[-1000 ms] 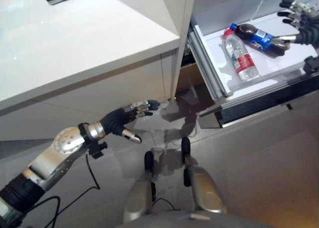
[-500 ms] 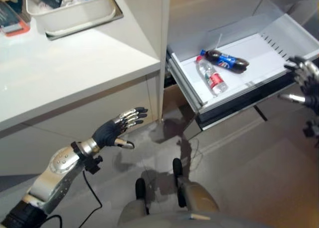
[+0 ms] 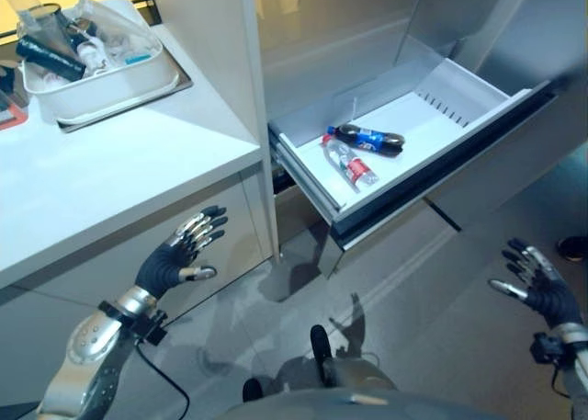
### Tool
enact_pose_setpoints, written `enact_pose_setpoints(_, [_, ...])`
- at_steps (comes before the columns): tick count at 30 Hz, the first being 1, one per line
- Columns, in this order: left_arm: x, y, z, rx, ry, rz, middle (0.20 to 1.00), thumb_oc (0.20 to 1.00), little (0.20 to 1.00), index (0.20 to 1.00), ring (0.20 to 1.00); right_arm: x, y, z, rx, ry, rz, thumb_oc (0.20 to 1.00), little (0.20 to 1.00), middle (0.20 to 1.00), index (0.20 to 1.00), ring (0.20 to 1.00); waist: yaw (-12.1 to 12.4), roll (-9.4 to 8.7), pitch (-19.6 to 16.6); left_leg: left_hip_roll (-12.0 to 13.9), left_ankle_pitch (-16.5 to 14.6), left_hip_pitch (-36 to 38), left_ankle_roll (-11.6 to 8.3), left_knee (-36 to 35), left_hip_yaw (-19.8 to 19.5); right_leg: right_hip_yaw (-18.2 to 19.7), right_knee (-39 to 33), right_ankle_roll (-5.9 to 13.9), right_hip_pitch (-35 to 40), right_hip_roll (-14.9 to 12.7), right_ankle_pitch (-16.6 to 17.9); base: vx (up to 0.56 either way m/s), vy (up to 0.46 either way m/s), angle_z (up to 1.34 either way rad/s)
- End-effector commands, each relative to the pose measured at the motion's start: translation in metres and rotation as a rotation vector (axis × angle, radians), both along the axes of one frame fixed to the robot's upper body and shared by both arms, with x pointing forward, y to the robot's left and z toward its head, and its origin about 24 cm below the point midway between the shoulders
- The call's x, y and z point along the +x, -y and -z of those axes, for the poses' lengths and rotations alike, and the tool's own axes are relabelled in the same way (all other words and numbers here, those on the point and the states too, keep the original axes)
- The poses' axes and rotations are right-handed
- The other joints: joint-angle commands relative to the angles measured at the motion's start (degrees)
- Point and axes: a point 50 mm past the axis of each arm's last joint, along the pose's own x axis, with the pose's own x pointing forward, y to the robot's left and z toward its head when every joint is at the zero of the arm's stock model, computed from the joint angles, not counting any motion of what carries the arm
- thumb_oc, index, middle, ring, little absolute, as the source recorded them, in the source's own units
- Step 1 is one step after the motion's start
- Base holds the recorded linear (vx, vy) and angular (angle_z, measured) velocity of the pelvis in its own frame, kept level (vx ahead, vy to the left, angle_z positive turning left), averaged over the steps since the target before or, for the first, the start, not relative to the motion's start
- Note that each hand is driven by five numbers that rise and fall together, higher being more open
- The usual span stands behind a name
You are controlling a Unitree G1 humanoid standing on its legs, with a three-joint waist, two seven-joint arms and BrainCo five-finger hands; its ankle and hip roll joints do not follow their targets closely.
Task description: Take the drinks into the refrigerator
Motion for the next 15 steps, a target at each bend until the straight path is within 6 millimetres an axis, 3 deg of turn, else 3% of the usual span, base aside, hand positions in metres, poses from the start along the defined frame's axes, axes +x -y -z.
enact_pose_setpoints(1, [0.004, -0.010, -0.018, 0.049, 0.128, -0.049, 1.000, 1.000, 1.000, 1.000, 1.000, 0.020, -0.001, -0.003, -0.078, 0.011, -0.058, 0.200, 0.200, 0.200, 0.200, 0.200, 0.6, -0.70, -0.3, -2.2, -1.0, 0.3, 3.01, 0.4, -2.2, -1.4, 6.4, 4.69, 0.6, -0.5, -6.5, 0.00, 0.000, 0.00])
enact_pose_setpoints(6, [0.011, -0.004, -0.021, 0.031, 0.163, -0.049, 1.000, 1.000, 1.000, 1.000, 1.000, 0.026, -0.010, 0.023, -0.096, -0.104, -0.074, 0.200, 0.200, 0.200, 0.200, 0.200, 1.5, -0.52, 0.0, -2.4, -1.0, 0.5, 3.07, 0.4, -2.8, -1.8, 6.3, 4.62, 1.3, -0.7, -6.8, 0.00, 0.000, 0.00])
enact_pose_setpoints(15, [0.022, 0.011, -0.031, -0.006, 0.228, -0.006, 1.000, 1.000, 1.000, 1.000, 1.000, 0.043, -0.020, 0.040, -0.128, -0.184, -0.109, 0.200, 0.200, 0.200, 0.200, 0.200, 3.5, -0.42, 1.0, -2.2, -0.8, 0.4, 2.99, 0.4, -4.8, -3.5, 6.5, 4.32, 2.1, -1.2, -7.6, 0.01, -0.017, 0.05])
